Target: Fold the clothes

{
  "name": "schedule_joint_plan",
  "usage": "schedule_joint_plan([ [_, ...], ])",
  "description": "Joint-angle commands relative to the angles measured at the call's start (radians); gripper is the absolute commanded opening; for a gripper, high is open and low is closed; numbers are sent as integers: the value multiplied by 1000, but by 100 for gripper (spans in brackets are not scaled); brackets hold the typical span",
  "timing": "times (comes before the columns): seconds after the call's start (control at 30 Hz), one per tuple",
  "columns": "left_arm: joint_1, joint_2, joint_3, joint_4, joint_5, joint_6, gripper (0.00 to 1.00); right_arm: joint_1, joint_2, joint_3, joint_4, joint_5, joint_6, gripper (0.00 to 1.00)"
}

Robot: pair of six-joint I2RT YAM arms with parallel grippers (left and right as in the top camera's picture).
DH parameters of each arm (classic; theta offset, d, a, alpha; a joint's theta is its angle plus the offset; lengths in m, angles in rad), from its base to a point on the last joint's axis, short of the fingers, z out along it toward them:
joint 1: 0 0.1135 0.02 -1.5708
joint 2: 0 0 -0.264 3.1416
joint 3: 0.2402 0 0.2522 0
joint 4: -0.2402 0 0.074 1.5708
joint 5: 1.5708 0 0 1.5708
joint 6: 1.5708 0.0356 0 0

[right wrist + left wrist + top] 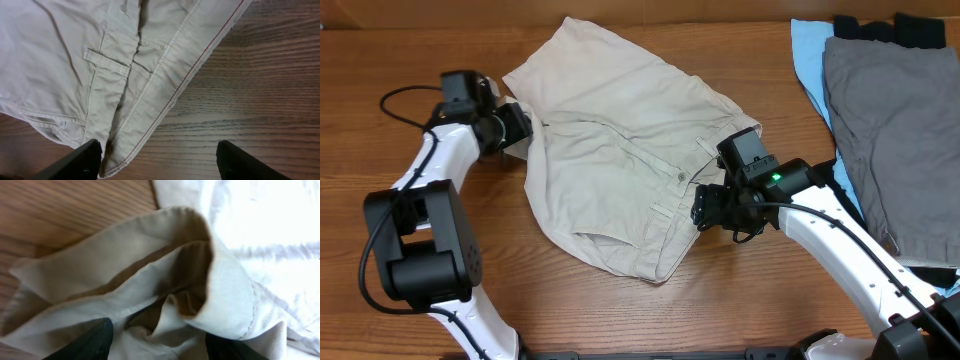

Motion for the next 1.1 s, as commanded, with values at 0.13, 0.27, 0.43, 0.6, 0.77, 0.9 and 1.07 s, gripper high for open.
schedule_joint_plan([
  [0.13,-72,25,24,10,-142,11,60,3,0,-3,2,13,-4,77],
  [0.27,-71,25,24,17,-145,11,54,3,0,-3,2,14,-4,77],
  [0.43,-72,25,24,39,-151,11,51,3,0,-3,6,14,-4,77],
  [0.6,-72,26,24,58,-177,11,51,3,0,-3,6,14,-4,77],
  [0.77,-72,29,24,71,-178,11,52,3,0,-3,8,14,-4,77],
  [0.9,-72,52,24,92,-175,11,55,3,0,-3,10,14,-4,77],
  [1.07,-73,67,24,89,-166,11,54,3,0,-3,11,14,-4,77],
])
